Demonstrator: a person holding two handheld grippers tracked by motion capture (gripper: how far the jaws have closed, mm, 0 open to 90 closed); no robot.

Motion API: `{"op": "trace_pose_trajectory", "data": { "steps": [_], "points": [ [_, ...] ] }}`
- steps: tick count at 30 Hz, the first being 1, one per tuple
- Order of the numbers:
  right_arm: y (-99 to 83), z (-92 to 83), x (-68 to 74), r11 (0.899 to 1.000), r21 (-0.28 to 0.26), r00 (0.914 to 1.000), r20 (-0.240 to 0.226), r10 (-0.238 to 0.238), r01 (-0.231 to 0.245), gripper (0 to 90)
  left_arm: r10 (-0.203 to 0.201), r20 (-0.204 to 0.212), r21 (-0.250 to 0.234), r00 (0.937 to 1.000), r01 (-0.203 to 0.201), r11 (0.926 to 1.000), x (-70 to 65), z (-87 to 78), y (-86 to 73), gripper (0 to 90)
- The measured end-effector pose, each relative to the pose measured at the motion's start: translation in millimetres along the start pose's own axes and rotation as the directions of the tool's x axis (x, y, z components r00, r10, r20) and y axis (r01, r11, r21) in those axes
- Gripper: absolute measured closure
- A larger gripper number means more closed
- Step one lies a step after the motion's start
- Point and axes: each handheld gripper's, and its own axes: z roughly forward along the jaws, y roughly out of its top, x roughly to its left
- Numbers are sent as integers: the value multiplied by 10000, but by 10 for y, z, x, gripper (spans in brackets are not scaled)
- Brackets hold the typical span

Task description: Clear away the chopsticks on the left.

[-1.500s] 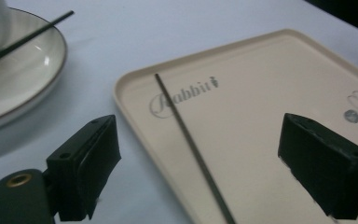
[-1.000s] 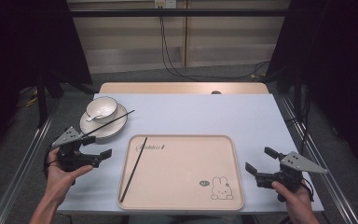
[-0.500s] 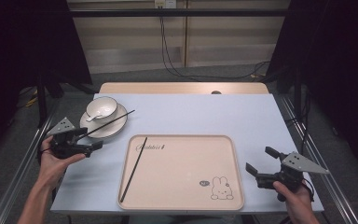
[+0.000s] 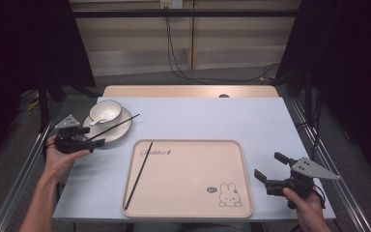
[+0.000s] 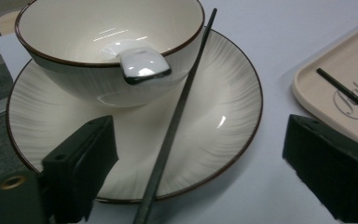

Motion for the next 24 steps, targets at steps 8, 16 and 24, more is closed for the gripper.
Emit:
{"op": "trace_pose_trajectory", "data": {
  "steps": [8,16,24],
  "points": [
    [-3,-5,-2,10000,1,10000,32,5,-5,38,476,156,473,9987,-483,9977,88,99,51,282],
    [-4,-3,-1,10000,20,10000,49,67,-67,38,623,70,774,9980,-627,9950,99,158,83,477],
    [-9,-1,-10,10000,35,9999,93,70,-70,37,518,278,967,9983,-543,9938,120,244,109,622]
  ]
}}
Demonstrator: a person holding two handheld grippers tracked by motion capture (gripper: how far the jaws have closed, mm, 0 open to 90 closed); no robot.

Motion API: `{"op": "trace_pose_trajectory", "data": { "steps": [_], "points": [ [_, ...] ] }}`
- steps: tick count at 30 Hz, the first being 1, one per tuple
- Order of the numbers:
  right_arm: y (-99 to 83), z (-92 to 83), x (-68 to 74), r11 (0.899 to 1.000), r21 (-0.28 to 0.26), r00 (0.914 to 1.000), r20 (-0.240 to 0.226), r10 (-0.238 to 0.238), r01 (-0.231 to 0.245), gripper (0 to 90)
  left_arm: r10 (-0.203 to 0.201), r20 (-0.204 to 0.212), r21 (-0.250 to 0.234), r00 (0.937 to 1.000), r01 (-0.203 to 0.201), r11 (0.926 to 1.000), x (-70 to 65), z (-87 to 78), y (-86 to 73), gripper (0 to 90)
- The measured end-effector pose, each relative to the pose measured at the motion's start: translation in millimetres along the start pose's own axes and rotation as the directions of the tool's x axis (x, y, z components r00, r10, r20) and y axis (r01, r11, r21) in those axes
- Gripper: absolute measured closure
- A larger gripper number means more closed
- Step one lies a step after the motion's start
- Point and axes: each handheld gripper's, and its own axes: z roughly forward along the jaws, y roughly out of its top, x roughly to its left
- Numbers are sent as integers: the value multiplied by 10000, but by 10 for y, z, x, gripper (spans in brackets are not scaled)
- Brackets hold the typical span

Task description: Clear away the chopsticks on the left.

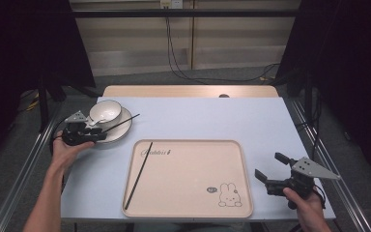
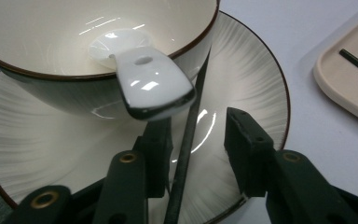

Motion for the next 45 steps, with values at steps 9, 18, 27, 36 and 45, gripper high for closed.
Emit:
{"op": "trace_pose_trajectory", "data": {
  "steps": [9,18,27,36,45],
  "points": [
    [2,-6,1,10000,18,10000,-45,51,-51,37,-19,449,311,9990,5,9995,-19,67,16,791],
    [2,-2,1,10000,13,10000,-42,19,-19,38,-111,692,541,9975,74,9985,-42,73,16,854],
    [3,-5,1,10000,23,10000,-64,-3,3,38,-550,857,631,9948,497,9968,-89,56,28,856],
    [0,5,6,10000,79,10000,-77,31,-31,38,-1049,1229,219,9869,1030,9944,-179,-67,60,856],
    [2,7,4,10000,50,10000,-52,0,0,37,-1266,1274,147,9837,1258,9919,-288,-205,36,857]
  ]
}}
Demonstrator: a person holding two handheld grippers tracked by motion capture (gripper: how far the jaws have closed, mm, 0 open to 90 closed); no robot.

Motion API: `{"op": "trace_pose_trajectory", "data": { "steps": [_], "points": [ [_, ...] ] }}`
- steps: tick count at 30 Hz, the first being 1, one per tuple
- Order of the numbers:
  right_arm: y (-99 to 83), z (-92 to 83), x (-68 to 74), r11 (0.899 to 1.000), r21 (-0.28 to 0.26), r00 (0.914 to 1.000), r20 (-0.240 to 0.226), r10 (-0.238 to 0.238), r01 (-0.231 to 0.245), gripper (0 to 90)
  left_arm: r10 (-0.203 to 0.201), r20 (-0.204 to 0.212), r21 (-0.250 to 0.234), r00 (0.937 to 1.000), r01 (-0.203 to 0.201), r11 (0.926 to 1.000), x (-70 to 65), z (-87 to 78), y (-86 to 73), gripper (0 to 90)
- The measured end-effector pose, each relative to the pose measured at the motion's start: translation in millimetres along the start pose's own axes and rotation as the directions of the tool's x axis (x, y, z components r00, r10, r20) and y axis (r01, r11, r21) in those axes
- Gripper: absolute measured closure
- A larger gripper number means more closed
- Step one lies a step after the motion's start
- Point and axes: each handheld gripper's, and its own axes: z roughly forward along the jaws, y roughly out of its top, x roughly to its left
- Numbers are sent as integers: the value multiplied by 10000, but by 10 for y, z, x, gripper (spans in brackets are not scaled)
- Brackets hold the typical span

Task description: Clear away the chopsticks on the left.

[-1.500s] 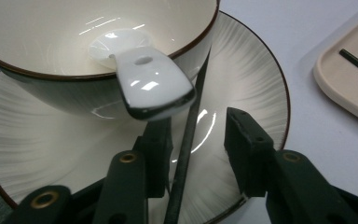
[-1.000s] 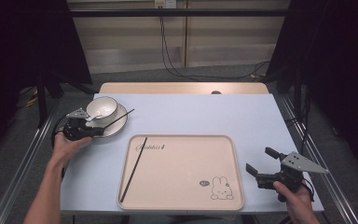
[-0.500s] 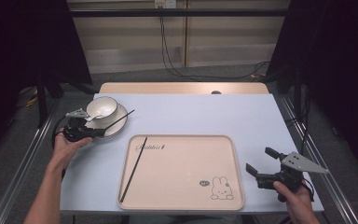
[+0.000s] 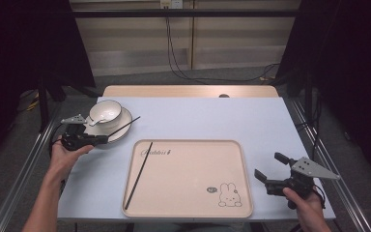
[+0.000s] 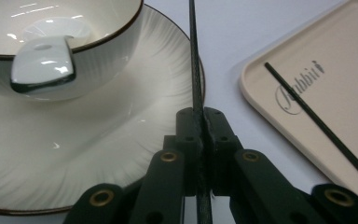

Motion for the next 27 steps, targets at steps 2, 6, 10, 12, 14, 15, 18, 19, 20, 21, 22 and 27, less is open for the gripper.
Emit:
{"op": "trace_pose_trajectory", "data": {
  "steps": [2,6,10,12,14,15,18,19,20,21,22,27],
  "points": [
    [0,1,0,10000,-9,10000,-24,6,-6,37,-9,32,-24,10000,10,10000,-39,-34,3,857],
    [1,-3,-5,10000,-24,10000,75,-27,28,37,-90,203,-195,9998,94,9998,-125,-90,3,857],
    [1,-2,2,10000,5,10000,-8,-75,75,38,-254,200,-335,9995,260,9991,-225,-135,-27,857],
    [0,2,3,10000,-13,10000,46,-59,59,37,-247,136,-376,9996,252,9990,-265,-159,-41,857],
    [1,-2,1,10000,-4,10000,-1,-60,60,37,-238,102,-428,9997,242,9988,-314,-180,-56,857],
    [2,-5,1,10000,-8,10000,22,-68,68,38,-267,-30,-645,9996,264,9976,-383,-207,-67,857],
    [4,-6,3,10000,-14,10000,25,-73,73,38,-436,82,-810,9990,441,9957,-456,-217,-73,857],
    [4,-4,4,10000,-28,10000,44,-53,54,37,-383,18,-765,9993,383,9963,-537,-212,-69,857],
    [4,-4,4,10000,-28,10000,44,-53,54,37,-383,18,-765,9993,383,9963,-537,-212,-69,857],
    [5,-5,7,10000,-14,10000,-13,-86,86,38,-294,138,-777,9995,303,9965,-611,-204,-64,857],
    [5,-5,7,10000,-14,10000,-13,-86,86,38,-294,138,-777,9995,303,9965,-611,-204,-64,857],
    [5,-11,13,10000,-13,10000,-13,-79,79,38,-477,138,-699,9988,486,9964,-775,-172,-49,856]
  ]
}}
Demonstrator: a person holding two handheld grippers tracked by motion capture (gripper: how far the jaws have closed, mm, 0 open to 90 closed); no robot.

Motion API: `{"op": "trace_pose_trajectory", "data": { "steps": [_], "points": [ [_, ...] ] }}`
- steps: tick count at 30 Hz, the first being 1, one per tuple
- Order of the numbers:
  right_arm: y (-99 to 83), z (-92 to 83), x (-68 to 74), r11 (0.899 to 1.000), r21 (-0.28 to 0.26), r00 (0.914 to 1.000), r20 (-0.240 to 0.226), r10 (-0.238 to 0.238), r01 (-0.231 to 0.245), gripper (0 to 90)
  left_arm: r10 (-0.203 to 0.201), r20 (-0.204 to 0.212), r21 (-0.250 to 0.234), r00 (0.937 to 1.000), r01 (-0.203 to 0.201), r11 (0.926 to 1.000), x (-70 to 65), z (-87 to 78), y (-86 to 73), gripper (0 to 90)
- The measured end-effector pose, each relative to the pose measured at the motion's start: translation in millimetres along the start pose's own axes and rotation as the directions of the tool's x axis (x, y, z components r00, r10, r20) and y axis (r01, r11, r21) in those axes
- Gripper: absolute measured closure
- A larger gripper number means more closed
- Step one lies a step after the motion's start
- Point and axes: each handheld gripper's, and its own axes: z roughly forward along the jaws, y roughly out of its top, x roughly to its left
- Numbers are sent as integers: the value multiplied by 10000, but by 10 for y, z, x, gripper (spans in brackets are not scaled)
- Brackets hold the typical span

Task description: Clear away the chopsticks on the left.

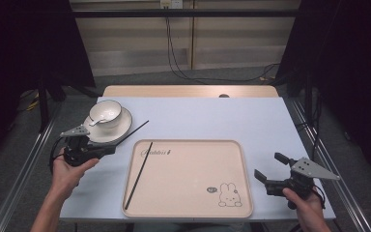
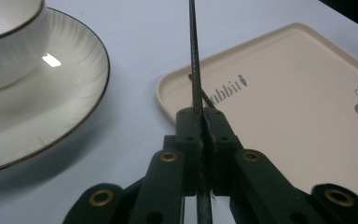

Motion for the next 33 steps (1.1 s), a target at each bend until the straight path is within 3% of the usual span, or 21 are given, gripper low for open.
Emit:
{"op": "trace_pose_trajectory", "data": {
  "steps": [13,20,24,29,33],
  "points": [
    [3,3,7,10000,-22,10000,59,-31,31,37,-143,126,136,9998,141,9998,-350,14,-49,856],
    [3,5,5,10000,-24,10000,41,-25,25,37,-504,-191,120,9985,506,9986,-524,109,-61,856],
    [3,6,6,10000,2,10000,-4,-39,39,37,-728,-126,249,9973,731,9970,-590,171,-72,857],
    [3,6,5,10000,8,10000,-17,-37,37,37,-723,-135,295,9973,727,9969,-665,214,-66,857],
    [3,10,6,10000,-14,10000,33,-47,47,38,-752,-403,381,9964,768,9963,-752,263,-63,857]
  ]
}}
